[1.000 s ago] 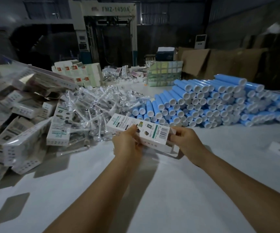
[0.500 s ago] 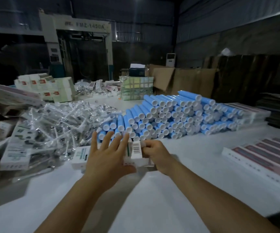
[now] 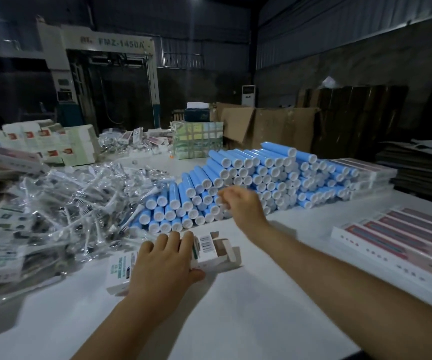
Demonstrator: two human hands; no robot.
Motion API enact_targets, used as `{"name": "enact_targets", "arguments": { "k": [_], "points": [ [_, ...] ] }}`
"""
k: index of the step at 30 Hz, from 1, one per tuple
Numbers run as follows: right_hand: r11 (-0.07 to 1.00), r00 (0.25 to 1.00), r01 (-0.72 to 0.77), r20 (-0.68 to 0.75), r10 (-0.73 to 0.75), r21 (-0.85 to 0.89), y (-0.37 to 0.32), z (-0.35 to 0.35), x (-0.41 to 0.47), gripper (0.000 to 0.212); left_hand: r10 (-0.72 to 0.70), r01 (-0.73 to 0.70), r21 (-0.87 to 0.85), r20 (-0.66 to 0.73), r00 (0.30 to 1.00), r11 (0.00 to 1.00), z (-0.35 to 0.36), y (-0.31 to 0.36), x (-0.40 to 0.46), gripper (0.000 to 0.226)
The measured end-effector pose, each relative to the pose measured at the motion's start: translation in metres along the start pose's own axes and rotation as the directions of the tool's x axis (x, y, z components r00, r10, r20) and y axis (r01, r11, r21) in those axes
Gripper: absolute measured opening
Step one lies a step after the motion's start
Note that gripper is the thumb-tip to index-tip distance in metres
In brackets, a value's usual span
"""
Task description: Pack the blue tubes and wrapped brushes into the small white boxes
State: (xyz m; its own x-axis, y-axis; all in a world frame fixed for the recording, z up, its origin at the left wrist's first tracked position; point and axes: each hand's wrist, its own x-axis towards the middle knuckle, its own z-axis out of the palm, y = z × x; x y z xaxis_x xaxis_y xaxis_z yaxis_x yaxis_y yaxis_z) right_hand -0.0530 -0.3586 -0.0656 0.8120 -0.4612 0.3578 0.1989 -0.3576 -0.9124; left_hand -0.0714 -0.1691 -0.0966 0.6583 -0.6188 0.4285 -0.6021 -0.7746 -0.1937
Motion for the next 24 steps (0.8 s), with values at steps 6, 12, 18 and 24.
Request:
{"name": "enact_targets", "arguments": {
  "k": [6,12,18,24],
  "points": [
    [0.681,0.929,0.259,-0.018,-0.37,-0.685,-0.049,-0.054,0.116,0.026,-0.022,0.022,-0.005,0.093,0.995,1.0,0.001,0.007,0.008,0.071],
    [0.286,0.985,-0.113,-0.146,-0.097,-0.952,-0.05,-0.089,0.198,0.035,-0.017,0.022,-0.049,0.104,0.994,0.999,0.023,0.004,0.02,0.07],
    [0.032,0.988,-0.057,-0.052,0.144,-0.998,-0.038,-0.088,0.207,0.026,-0.023,0.027,-0.024,0.144,0.989,0.999,0.025,0.005,0.025,0.068],
    [0.105,0.998,-0.064,-0.061,0.028,-0.992,-0.035,-0.093,0.208,0.023,-0.022,0.029,-0.052,0.12,0.993,0.998,0.025,0.006,0.023,0.068]
  ]
}}
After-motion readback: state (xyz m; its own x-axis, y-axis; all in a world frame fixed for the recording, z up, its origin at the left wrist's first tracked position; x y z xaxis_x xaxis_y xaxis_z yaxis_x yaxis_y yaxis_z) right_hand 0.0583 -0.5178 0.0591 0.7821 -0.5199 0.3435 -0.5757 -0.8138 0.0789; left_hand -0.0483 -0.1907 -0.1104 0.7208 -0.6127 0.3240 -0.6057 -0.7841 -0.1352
